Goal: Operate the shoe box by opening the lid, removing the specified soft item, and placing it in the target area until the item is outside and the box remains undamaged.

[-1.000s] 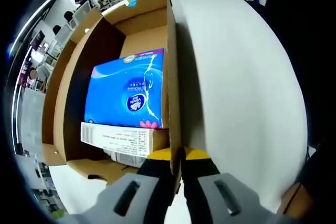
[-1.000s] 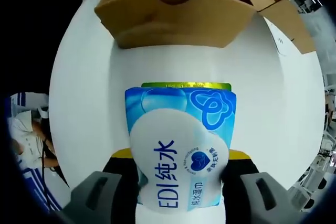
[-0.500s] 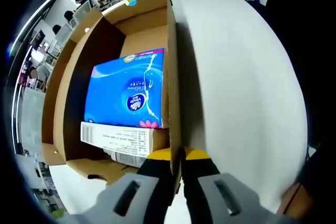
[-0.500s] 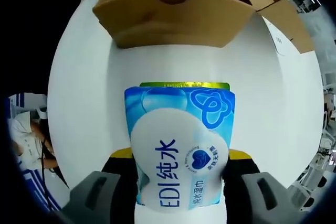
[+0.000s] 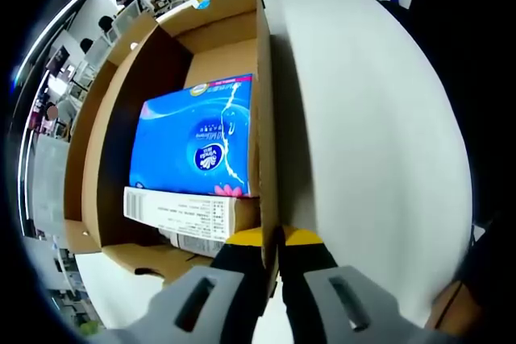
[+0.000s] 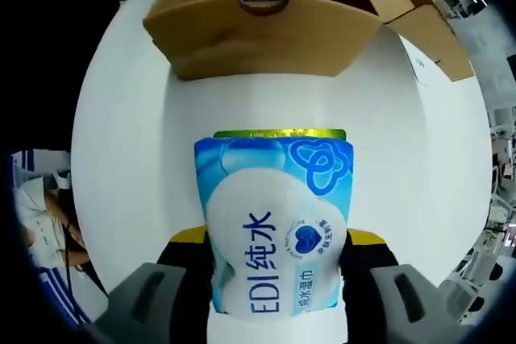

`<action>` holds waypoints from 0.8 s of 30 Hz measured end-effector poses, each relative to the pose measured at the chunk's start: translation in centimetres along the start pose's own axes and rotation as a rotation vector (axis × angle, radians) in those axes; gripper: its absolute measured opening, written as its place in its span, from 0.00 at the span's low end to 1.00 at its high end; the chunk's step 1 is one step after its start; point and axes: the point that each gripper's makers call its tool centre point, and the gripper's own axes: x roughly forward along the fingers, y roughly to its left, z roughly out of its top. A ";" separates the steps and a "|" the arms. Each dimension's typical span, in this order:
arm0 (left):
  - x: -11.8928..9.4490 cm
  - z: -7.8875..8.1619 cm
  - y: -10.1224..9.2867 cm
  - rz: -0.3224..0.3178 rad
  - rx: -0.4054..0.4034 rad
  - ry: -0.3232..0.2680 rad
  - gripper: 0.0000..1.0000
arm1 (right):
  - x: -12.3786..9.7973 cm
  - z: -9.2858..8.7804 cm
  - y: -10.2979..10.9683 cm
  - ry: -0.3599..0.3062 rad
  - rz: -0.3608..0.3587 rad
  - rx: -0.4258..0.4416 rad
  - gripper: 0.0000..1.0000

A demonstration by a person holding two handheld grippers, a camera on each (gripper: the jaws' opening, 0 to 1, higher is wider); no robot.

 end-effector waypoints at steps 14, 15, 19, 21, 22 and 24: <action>0.0 -0.1 0.1 0.001 0.001 -0.002 0.04 | -1.8 1.0 0.4 -0.032 -0.050 -0.038 0.61; 0.0 -0.1 0.1 0.001 0.002 -0.003 0.04 | -1.9 1.0 0.4 -0.034 -0.053 -0.038 0.60; 0.0 -0.1 0.2 0.001 0.002 -0.008 0.04 | -3.2 1.5 0.3 -0.048 -0.079 -0.039 0.59; 0.0 -0.1 0.2 0.000 0.003 -0.007 0.04 | -3.7 1.7 0.3 -0.056 -0.091 -0.039 0.59; 0.0 -0.1 0.2 0.000 0.003 -0.008 0.04 | -4.4 2.2 0.4 -0.069 -0.108 -0.034 0.59; 0.0 -0.1 0.2 0.000 0.002 -0.008 0.04 | -5.0 2.6 0.6 -0.081 -0.122 -0.037 0.59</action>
